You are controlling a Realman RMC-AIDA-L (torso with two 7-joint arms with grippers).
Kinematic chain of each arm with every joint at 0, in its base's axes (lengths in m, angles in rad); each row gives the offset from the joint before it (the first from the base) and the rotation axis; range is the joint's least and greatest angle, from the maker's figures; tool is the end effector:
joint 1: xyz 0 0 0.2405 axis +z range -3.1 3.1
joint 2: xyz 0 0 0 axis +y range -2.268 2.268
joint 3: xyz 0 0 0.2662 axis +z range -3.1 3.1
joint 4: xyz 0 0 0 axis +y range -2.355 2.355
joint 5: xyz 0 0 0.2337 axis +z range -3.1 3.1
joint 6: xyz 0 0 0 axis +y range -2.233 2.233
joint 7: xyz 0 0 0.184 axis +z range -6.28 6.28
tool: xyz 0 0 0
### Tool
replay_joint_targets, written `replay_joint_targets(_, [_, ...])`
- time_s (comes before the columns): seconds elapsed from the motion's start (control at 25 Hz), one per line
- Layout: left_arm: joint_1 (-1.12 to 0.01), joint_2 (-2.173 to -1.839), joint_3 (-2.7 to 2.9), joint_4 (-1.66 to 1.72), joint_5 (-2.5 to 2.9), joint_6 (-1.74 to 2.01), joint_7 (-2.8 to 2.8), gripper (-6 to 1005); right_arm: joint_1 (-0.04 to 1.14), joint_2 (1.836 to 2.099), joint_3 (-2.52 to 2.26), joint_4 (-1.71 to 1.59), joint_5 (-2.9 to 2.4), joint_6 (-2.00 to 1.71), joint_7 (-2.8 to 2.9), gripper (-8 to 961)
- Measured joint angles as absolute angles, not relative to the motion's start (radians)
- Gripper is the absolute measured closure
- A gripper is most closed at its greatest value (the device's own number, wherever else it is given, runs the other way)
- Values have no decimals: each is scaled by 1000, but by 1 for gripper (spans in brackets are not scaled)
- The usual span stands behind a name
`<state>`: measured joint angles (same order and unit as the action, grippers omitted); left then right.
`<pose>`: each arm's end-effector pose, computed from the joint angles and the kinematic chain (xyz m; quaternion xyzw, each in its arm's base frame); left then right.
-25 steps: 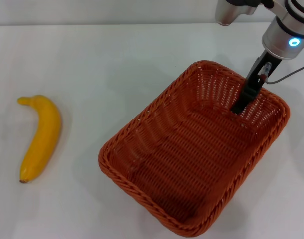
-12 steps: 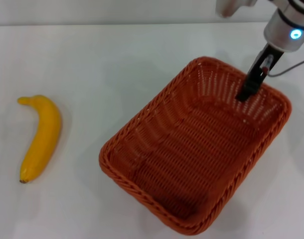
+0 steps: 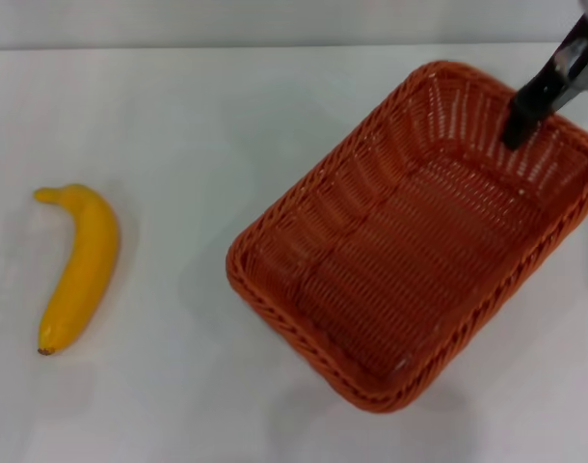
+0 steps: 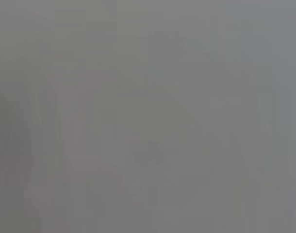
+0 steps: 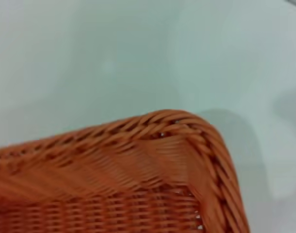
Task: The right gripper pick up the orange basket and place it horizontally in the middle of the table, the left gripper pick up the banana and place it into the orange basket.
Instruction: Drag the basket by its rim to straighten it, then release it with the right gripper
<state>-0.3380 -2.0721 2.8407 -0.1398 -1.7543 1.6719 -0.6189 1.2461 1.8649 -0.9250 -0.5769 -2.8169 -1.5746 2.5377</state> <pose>-0.3933 0.3006 0.1120 -0.4855 -0.1941 -0.4811 0.7037 0.1455 0.4952 0.0233 -0.8744 0.4014 -0.2142 0.1685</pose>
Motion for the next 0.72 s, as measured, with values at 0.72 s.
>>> replay_joint_targets(0.72, [-393, -2040, 2842, -222, -1801, 1641, -610, 123, 1020, 2005, -603, -915, -2814, -1734, 2840, 811])
